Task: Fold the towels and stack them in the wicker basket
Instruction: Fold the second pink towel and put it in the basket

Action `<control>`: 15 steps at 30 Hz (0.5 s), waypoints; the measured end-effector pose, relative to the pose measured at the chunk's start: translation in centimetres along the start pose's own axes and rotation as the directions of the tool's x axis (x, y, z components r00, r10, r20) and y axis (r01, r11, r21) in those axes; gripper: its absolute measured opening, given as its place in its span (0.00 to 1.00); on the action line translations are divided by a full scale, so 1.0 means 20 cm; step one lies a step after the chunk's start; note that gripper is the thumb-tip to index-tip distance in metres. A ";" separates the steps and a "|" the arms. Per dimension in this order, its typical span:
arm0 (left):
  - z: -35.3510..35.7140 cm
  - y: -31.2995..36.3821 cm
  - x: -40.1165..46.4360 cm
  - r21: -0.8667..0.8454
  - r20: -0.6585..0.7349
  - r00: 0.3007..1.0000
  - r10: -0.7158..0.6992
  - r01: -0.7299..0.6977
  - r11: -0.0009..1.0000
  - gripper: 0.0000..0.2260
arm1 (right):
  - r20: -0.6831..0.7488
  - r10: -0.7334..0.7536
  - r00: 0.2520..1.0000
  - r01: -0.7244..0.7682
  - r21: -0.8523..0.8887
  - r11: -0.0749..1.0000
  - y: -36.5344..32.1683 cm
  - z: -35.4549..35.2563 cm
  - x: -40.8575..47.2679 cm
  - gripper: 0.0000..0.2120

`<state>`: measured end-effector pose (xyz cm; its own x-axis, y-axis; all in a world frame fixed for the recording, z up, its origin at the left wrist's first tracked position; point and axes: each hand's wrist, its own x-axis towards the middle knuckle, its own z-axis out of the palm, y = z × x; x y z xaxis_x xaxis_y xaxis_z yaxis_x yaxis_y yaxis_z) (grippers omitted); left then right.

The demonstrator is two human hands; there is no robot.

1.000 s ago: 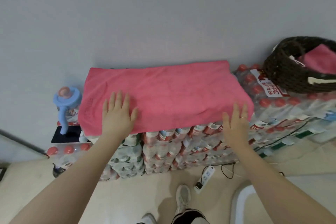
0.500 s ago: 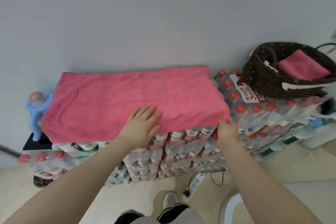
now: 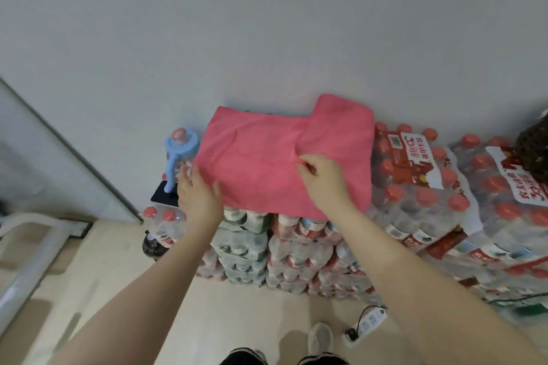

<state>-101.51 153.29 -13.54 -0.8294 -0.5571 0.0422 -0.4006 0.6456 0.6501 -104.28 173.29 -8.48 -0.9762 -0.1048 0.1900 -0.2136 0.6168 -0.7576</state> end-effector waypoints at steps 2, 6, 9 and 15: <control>-0.01 -0.08 0.02 -0.151 0.051 0.982 -0.179 0.185 0.971 0.24 | 0.084 -0.002 0.997 0.004 -0.022 1.000 -0.06 0.10 -0.01 0.14; 0.00 -0.15 0.01 -0.541 0.325 0.862 -0.388 0.506 0.672 0.21 | 0.126 0.056 0.990 -0.050 -0.045 0.998 -0.10 0.23 -0.02 0.18; -0.03 -0.19 0.05 -0.557 0.406 0.809 -0.425 0.588 0.587 0.17 | 0.128 0.151 0.980 -0.150 -0.021 0.988 -0.13 0.28 -0.02 0.17; -0.06 -0.12 0.02 -0.656 0.299 0.910 -0.289 0.415 0.631 0.10 | 0.055 0.243 0.968 -0.248 0.120 0.961 -0.13 0.28 -0.03 0.12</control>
<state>-100.48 150.85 -14.06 -0.7551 -0.5372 -0.3758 -0.3418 -0.1666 0.9249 -103.42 167.48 -10.13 -0.9994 0.0060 -0.0346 0.0325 0.5252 -0.8503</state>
